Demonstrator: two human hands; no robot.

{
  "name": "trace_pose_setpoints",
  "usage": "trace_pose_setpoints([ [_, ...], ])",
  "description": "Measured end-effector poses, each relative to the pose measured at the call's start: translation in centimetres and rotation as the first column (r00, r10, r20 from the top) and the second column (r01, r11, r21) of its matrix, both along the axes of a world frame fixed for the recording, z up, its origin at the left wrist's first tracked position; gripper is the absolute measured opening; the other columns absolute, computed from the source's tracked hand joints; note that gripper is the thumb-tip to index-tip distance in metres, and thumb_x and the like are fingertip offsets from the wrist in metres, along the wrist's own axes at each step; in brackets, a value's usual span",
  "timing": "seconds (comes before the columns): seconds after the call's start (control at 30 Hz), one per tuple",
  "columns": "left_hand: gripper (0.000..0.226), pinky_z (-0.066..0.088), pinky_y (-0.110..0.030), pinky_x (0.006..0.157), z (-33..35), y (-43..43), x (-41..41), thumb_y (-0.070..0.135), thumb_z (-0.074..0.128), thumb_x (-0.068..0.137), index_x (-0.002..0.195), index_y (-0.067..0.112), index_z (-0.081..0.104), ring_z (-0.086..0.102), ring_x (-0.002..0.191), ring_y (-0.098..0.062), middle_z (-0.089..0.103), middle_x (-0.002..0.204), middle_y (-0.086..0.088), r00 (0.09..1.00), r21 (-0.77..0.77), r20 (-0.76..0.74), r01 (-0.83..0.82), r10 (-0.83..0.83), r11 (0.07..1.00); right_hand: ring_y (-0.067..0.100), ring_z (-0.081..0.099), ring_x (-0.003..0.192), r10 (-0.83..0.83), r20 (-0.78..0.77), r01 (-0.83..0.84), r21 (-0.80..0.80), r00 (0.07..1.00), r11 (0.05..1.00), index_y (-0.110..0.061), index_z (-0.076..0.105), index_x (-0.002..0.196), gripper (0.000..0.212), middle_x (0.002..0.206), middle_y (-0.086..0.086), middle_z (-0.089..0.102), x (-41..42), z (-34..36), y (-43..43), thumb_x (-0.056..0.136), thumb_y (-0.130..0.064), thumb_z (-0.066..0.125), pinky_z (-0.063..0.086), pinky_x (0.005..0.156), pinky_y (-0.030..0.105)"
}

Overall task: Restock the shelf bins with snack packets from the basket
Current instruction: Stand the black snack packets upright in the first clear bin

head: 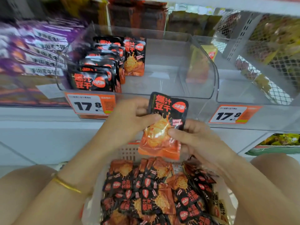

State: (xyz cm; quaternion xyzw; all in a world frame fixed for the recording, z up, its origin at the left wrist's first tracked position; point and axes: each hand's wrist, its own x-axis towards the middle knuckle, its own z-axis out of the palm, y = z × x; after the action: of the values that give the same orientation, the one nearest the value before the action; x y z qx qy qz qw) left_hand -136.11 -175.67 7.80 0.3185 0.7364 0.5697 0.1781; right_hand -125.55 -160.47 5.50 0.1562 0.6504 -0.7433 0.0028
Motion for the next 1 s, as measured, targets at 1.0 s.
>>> trace_pose_setpoints([
  [1.0, 0.037, 0.019, -0.044, 0.109, 0.1, 0.1, -10.0, 0.029, 0.037, 0.082, 0.079, 0.015, 0.071, 0.063, 0.098, -0.020, 0.071, 0.093, 0.002, 0.361, -0.133, -0.927, -0.577, 0.106, 0.806, 0.031, 0.058, 0.111, -0.329, -0.011, 0.198, 0.817, 0.944, 0.541, -0.001, 0.043, 0.121, 0.052, 0.120, 0.016, 0.059, -30.0, 0.5, 3.2, 0.081, -0.017, 0.074, 0.046, 0.088, 0.037],
])
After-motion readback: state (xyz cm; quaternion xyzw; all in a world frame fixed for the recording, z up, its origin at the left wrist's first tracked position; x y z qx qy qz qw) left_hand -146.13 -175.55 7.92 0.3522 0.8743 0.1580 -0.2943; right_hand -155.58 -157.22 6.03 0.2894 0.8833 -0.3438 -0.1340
